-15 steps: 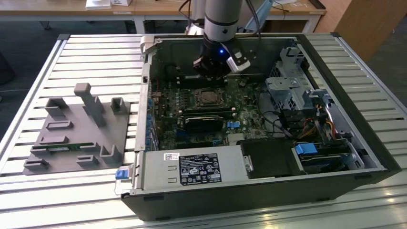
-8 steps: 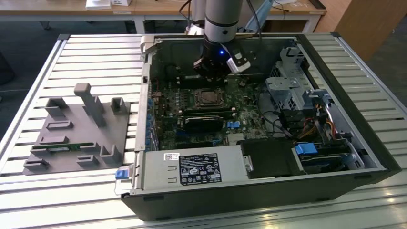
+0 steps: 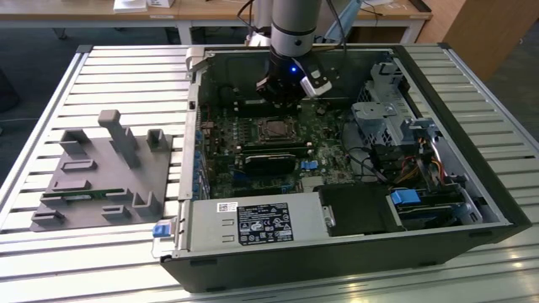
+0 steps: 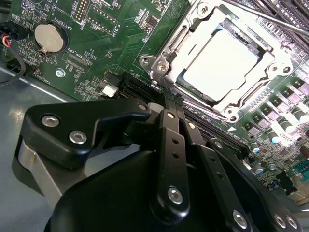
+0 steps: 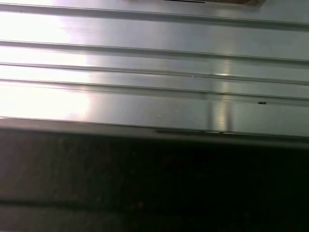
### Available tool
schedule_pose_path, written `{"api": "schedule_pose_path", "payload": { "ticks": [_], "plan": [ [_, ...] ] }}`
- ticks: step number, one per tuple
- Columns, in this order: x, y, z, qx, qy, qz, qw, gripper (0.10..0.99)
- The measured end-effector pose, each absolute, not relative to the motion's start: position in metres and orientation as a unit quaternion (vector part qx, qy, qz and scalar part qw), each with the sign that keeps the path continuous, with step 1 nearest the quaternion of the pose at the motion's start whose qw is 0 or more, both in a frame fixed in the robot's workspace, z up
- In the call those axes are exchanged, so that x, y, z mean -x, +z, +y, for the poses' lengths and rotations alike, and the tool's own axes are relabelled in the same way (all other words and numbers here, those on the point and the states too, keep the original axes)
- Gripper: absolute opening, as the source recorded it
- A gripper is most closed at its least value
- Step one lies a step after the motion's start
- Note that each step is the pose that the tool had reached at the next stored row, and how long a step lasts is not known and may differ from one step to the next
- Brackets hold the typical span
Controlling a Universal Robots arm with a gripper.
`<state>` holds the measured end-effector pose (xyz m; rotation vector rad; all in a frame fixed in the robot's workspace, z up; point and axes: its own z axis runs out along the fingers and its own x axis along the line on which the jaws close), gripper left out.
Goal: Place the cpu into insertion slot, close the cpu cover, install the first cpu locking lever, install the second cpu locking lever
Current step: 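Install the first cpu locking lever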
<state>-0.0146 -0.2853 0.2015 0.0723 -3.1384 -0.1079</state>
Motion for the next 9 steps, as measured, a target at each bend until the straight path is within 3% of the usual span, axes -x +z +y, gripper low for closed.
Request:
{"api": "schedule_pose_path", "payload": {
  "ticks": [9],
  "plan": [
    [0.0145, 0.1995, -0.2853, -0.023, -0.024, -0.999, 0.001, 0.106]
  ]
}}
